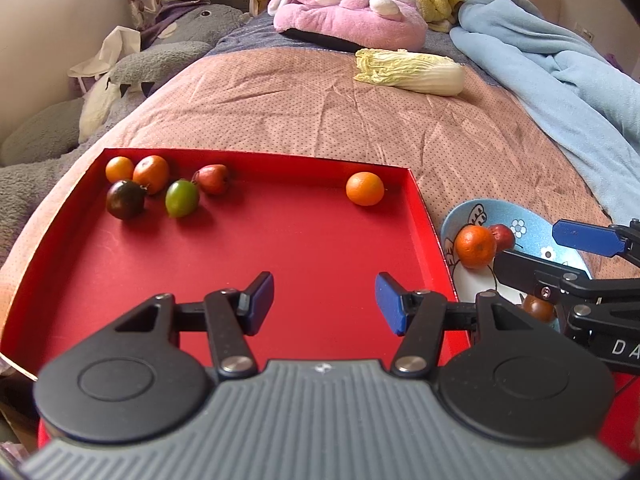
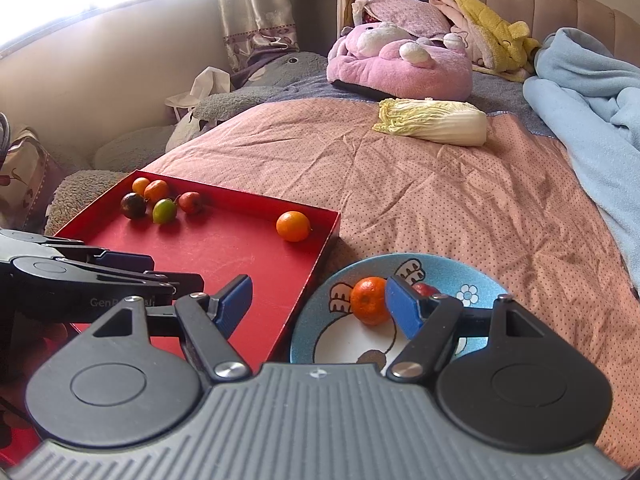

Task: Organize fruits
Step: 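Move both tools over the red tray toward a green tomato and a tangerine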

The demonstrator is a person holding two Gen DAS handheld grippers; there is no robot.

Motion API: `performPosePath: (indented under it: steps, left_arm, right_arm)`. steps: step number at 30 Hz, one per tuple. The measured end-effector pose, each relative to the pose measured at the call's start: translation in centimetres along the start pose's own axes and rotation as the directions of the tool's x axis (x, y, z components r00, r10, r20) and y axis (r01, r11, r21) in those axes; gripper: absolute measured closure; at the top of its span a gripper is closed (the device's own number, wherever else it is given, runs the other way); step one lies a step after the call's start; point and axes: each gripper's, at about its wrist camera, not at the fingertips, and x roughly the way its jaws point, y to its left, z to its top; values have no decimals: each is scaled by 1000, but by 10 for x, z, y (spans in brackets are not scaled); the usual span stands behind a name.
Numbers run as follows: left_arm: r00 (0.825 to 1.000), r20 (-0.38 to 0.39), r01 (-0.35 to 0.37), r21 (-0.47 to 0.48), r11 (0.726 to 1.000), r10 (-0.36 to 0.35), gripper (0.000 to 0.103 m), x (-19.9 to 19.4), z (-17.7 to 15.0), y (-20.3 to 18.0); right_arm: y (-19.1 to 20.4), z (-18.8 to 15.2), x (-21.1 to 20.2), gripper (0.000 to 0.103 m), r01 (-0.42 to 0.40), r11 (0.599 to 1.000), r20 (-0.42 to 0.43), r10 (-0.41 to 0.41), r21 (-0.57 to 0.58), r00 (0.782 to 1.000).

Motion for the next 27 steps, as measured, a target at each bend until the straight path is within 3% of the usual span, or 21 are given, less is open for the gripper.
performPosePath:
  steps: [21,23,27]
  left_arm:
    - [999,-23,-46,-57,997,44,44,17,11,60]
    - [999,-22,-41,-71,997,40,32,17,14,67]
    - [998,-14,-58,-76,995,57,29,19,16,77]
  right_arm:
    - [43,34,53,25,-61,997,-29,60,-37,998]
    - [42,36,59,25,-62,998,-34,61,-25,998]
    - [44,40,68,25,-64,998,-39,63,-25,997]
